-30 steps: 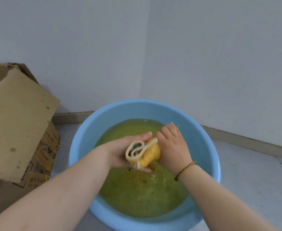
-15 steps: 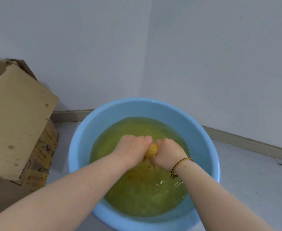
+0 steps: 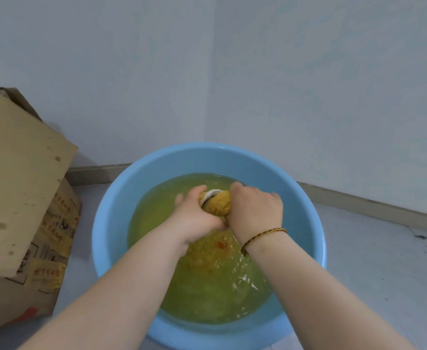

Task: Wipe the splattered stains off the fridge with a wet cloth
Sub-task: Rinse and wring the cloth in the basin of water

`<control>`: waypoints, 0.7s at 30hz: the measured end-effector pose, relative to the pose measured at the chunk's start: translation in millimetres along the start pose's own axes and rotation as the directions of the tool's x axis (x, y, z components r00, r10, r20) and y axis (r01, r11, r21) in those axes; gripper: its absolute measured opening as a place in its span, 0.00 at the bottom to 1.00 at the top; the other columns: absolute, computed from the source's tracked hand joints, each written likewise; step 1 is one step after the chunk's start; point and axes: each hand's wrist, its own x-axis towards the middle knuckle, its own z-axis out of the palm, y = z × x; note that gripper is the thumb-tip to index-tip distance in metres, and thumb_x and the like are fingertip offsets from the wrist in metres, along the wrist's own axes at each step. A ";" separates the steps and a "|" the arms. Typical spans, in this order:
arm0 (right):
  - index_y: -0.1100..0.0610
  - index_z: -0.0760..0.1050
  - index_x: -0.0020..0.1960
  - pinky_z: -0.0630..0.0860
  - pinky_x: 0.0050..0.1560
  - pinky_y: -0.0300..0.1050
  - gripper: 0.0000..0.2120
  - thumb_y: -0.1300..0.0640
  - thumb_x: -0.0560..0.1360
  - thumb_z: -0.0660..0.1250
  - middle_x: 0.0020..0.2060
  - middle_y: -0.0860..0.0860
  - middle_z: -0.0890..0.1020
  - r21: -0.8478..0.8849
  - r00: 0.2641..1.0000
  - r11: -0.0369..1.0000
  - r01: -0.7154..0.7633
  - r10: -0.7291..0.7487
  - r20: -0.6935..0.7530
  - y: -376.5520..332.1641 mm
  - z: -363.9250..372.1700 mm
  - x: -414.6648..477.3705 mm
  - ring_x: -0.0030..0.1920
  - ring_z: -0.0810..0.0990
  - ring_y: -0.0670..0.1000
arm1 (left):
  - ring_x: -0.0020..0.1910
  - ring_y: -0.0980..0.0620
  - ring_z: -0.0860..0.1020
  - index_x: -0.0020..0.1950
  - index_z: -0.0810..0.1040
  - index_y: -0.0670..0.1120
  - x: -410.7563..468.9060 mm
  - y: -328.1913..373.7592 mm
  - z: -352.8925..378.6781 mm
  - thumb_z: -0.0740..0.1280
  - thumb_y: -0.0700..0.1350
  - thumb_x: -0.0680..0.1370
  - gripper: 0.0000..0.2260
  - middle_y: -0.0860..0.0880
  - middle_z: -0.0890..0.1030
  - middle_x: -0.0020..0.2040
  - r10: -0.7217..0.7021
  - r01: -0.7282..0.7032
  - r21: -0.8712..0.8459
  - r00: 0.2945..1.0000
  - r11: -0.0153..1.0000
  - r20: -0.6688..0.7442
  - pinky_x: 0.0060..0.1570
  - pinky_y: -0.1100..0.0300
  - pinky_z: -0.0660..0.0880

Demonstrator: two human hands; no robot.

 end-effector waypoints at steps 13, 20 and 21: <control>0.58 0.67 0.43 0.63 0.25 0.37 0.12 0.66 0.61 0.55 0.31 0.51 0.76 0.173 0.862 0.959 0.223 -0.111 -0.494 -10.3 40.5 -22.1 0.28 0.74 0.53 | 0.34 0.50 0.75 0.59 0.74 0.48 17.1 4.5 13.3 0.62 0.39 0.77 0.12 0.46 0.77 0.39 -0.191 0.141 -0.919 0.979 0.368 0.074 0.36 0.57 0.73; 0.48 0.63 0.41 0.68 0.35 0.41 0.12 0.61 0.72 0.65 0.32 0.43 0.71 0.828 0.956 0.498 -0.259 0.252 0.148 -20.4 40.5 -30.2 0.36 0.73 0.50 | 0.20 0.55 0.70 0.29 0.70 0.46 21.5 9.1 8.6 0.68 0.48 0.74 0.15 0.52 0.70 0.21 -0.056 -0.090 -0.864 0.989 0.494 -0.135 0.27 0.64 0.68; 0.50 0.65 0.39 0.68 0.33 0.40 0.10 0.61 0.71 0.66 0.31 0.44 0.72 0.820 0.953 0.494 -0.290 0.232 0.197 -19.7 42.4 -28.1 0.34 0.72 0.49 | 0.20 0.55 0.69 0.25 0.70 0.47 23.7 7.7 7.6 0.68 0.49 0.73 0.17 0.53 0.70 0.20 -0.041 -0.108 -0.847 0.988 0.521 -0.151 0.26 0.65 0.67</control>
